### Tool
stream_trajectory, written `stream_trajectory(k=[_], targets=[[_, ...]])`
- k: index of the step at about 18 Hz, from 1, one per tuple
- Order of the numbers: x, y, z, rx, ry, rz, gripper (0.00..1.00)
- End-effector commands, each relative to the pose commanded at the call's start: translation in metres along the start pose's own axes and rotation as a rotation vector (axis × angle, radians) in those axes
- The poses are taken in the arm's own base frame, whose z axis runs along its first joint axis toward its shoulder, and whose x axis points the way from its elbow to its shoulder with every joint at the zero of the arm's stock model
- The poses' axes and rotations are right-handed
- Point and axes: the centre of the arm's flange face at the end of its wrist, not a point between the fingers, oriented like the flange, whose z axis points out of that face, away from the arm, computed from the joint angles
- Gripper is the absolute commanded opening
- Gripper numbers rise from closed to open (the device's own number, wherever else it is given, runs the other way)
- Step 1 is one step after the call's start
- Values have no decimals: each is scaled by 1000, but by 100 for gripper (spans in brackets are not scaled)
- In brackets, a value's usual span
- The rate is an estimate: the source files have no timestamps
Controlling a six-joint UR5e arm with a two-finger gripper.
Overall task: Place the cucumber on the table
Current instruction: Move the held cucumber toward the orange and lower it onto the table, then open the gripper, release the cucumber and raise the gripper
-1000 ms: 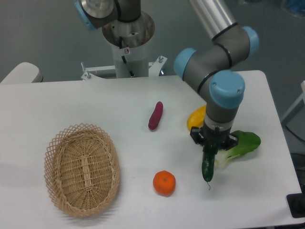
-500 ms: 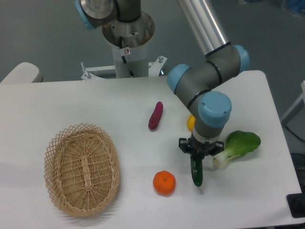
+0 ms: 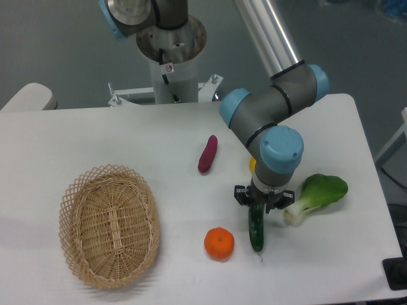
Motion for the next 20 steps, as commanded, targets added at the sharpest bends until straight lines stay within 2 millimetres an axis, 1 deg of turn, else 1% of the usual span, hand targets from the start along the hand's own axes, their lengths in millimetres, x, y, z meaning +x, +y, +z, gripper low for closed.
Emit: stream_trajectory(k=[3,5,6,7,10,11,13,15,16,17,18,20], targets=[[-6,-6,-24,34,-26,0,100],[-17,-13,-53,76,-61,-5,100],[-22,-14,-64,94,-77,-3,100],[-26,-12,-78,111,-94,18,100],[-50,-2,-112,146,-139,118,100],[-58,3,-118,146,-153,151,100],[-84,21,-133,149,-184,225,100],[-114,49,-149,136,-214,329,100],[-125,61,-157,129,-230,394,100],[-134,72,-161,116,-242,454,100],[-140,82,-165,106,-252,505,100],[-152,101,-170,85,-250,565,100]])
